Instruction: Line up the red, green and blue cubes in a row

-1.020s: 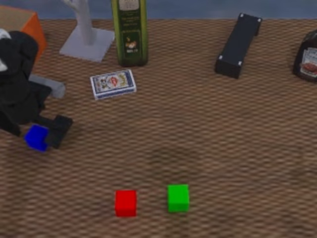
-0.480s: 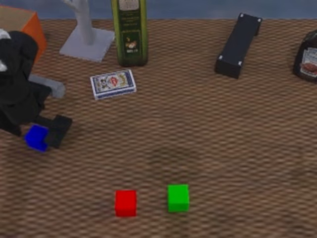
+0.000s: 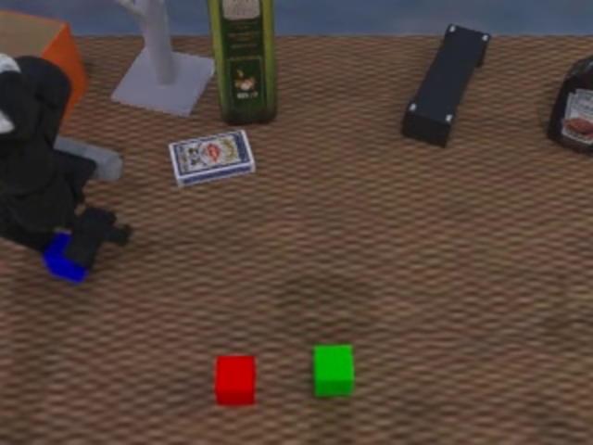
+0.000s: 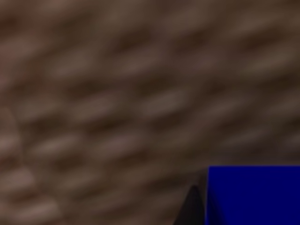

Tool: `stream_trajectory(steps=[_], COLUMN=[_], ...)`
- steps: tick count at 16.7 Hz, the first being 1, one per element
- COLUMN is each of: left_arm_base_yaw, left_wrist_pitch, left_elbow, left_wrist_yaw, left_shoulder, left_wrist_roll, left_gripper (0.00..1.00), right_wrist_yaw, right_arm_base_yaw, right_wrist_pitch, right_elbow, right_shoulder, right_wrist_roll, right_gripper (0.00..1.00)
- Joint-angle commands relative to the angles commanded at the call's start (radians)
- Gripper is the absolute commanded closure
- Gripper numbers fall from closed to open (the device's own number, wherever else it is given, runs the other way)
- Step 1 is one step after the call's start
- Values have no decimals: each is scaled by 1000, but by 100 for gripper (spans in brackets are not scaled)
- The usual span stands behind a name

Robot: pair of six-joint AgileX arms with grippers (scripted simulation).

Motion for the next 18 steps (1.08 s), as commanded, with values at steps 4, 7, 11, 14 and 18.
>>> stream_trajectory(steps=[4, 7, 11, 14, 18], left_arm_base_yaw=[0, 0, 0, 8, 16], left_wrist_pitch=[0, 0, -62, -188, -273], left_elbow=[0, 0, 48, 114, 168], left_wrist_yaw=[0, 0, 14, 13, 11], left_shoulder=[0, 0, -57, -99, -143], left_wrist_roll=[0, 0, -4, -5, -9], left_gripper=[100, 100, 100, 100, 100], right_wrist_yaw=[0, 0, 0, 0, 0], right_arm_base_yaw=[0, 0, 0, 0, 0], right_wrist_pitch=[0, 0, 0, 0, 0], right_elbow=[0, 0, 0, 0, 0], right_shoulder=[0, 0, 0, 0, 0], right_wrist_roll=[0, 0, 0, 0, 0], right_gripper=[0, 0, 0, 0, 0])
